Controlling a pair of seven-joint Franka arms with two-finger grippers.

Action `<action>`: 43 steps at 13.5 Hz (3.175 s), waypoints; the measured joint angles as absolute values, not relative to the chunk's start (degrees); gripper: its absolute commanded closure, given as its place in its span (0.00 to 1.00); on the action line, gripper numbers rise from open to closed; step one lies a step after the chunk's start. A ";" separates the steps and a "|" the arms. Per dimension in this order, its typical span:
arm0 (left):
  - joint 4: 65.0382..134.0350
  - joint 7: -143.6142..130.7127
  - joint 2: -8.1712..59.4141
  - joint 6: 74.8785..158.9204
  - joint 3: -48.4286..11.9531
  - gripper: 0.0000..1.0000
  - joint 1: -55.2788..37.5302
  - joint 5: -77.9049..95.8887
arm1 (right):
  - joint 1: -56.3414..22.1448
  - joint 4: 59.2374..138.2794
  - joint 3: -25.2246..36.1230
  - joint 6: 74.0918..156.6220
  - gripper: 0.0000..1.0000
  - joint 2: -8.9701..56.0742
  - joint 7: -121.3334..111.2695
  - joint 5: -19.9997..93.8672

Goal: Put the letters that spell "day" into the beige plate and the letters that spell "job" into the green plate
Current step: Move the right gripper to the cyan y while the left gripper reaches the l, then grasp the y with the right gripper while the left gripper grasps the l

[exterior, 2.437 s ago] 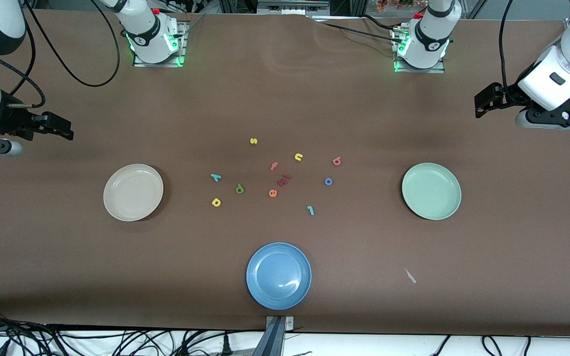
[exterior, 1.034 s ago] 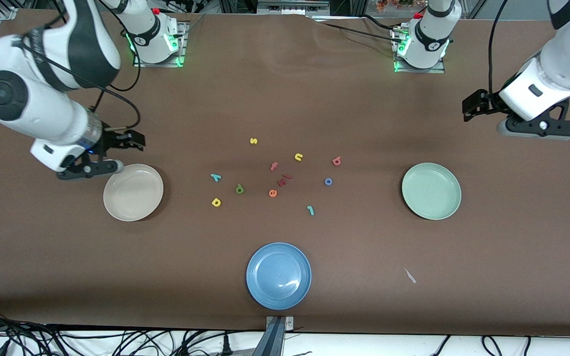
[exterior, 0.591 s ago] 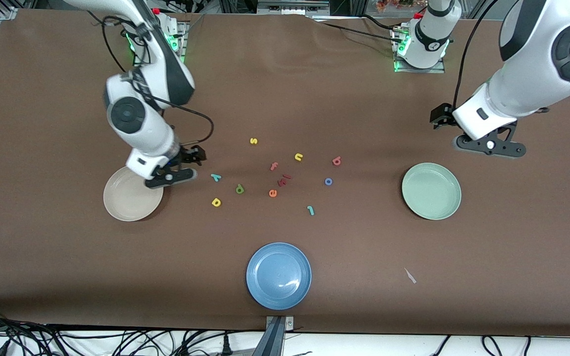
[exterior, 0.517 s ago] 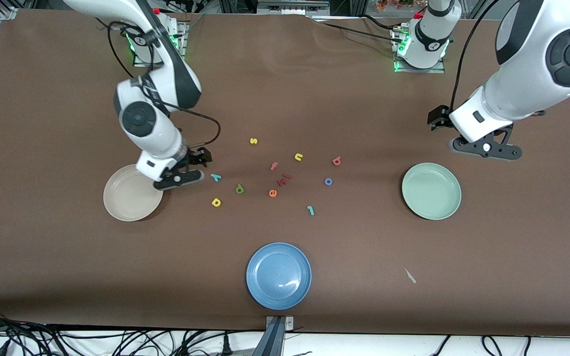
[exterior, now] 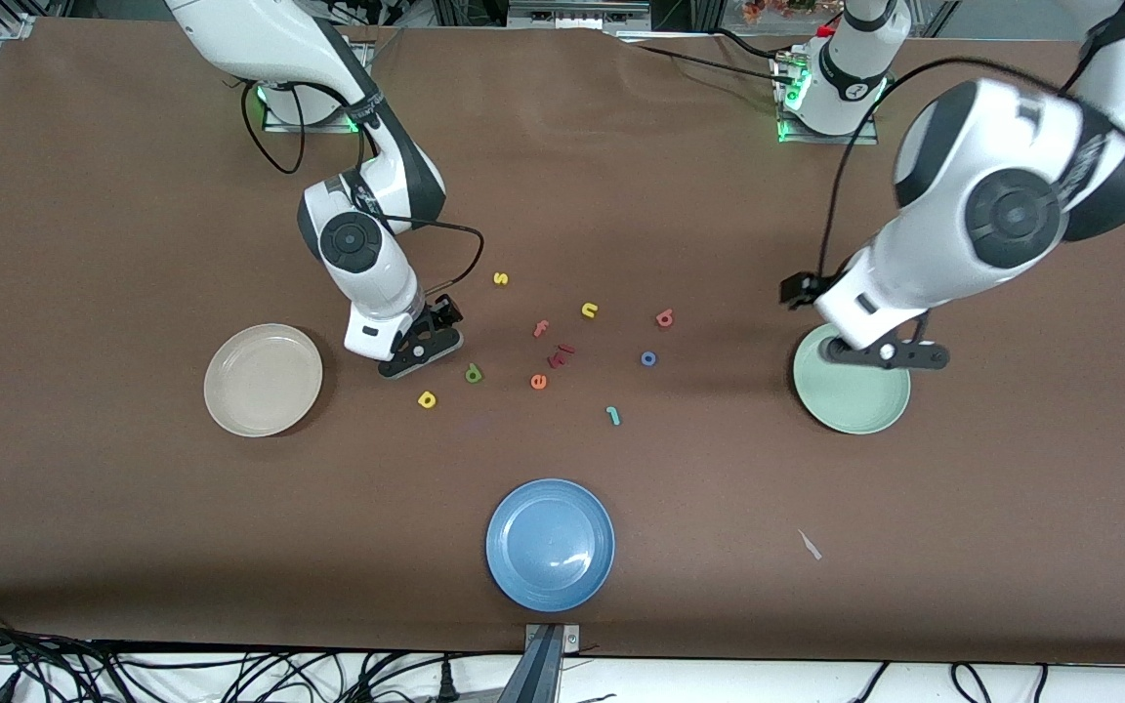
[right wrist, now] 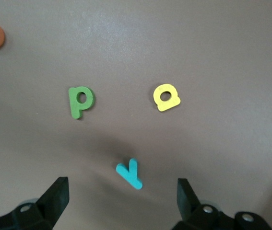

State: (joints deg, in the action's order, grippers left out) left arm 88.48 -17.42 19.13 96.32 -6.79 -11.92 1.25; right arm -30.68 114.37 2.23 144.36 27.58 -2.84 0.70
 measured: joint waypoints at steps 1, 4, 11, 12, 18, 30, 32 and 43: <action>88.48 -20.67 21.82 99.87 -6.81 0.00 -13.13 1.25 | -30.65 114.98 2.34 146.19 0.00 28.00 -4.72 0.69; 87.88 -26.41 29.88 110.95 -6.95 0.00 -17.58 1.27 | -30.64 115.41 2.38 149.61 0.00 29.78 -10.25 0.68; 79.91 -27.45 44.36 128.89 -6.97 0.00 -21.25 1.27 | -30.63 115.42 2.40 150.46 0.20 32.18 -16.62 0.68; 78.73 -28.20 45.46 129.43 -6.97 0.00 -21.94 1.27 | -30.63 115.42 2.40 150.46 0.26 32.24 -16.76 0.68; 71.24 -33.63 53.37 129.66 -6.45 0.17 -26.08 1.27 | -30.66 115.39 2.40 150.25 0.39 32.22 -16.91 0.68; 70.38 -39.11 55.86 129.80 -1.21 0.92 -32.56 1.19 | -30.62 114.92 2.61 146.94 0.81 31.72 -16.83 0.68; 70.38 -39.09 56.03 129.80 -1.11 1.00 -32.56 1.17 | -30.62 114.89 2.62 146.92 0.94 31.64 -16.70 0.69; 67.83 -38.38 50.81 118.20 -0.02 1.00 -29.71 1.06 | -30.54 108.39 3.89 133.74 1.00 29.57 -15.46 0.84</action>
